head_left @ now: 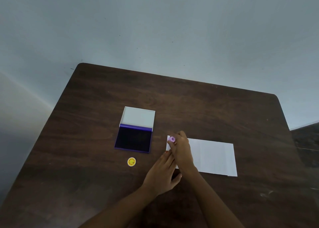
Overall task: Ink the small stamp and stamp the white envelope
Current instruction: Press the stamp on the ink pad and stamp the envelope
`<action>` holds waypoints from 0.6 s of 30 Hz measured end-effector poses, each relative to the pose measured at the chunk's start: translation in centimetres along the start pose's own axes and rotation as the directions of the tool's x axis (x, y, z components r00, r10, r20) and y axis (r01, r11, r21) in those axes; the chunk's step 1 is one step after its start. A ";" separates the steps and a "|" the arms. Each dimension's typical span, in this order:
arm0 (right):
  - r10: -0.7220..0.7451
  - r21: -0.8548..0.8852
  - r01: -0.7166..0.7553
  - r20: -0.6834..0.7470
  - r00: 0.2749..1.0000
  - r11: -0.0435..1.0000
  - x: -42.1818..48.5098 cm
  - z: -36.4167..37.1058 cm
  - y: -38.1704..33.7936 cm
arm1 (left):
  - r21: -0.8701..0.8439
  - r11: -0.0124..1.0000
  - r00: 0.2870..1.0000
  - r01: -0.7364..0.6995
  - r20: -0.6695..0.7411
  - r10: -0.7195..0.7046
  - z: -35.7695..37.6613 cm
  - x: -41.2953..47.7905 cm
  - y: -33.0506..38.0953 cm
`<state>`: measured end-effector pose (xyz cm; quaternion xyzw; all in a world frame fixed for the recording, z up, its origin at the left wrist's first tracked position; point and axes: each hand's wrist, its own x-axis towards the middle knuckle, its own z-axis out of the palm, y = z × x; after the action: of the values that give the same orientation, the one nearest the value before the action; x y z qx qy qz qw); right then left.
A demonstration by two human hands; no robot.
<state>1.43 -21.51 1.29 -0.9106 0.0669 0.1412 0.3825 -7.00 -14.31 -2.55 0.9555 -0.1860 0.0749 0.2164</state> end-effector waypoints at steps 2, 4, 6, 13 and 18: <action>-0.014 0.007 0.015 -0.016 1.000 1.000 0.1 -0.2 0.1 | -0.021 1.000 1.000 0.006 0.002 -0.006 0.1 0.0 0.0; -0.026 0.036 0.026 -0.024 0.999 0.999 0.4 -0.4 0.2 | -0.039 0.999 1.000 0.018 0.012 -0.018 0.1 0.0 0.0; -0.031 0.054 0.031 -0.006 1.000 0.998 0.7 -1.0 0.1 | -0.045 0.998 0.999 0.034 0.025 -0.033 0.1 0.0 0.0; 0.283 0.589 -0.279 0.088 0.955 0.759 1.2 -4.6 1.7 | -0.039 0.998 0.996 0.057 0.068 -0.055 -0.1 -0.1 0.1; 0.357 0.856 -0.418 0.305 0.883 0.304 1.5 -6.3 2.8 | -0.036 0.997 0.995 0.061 0.078 -0.058 -0.1 0.0 0.1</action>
<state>3.48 -27.99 3.20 -0.5085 0.3380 0.1956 0.7674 -7.04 -14.32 -2.38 0.9585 -0.1670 0.0279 0.2293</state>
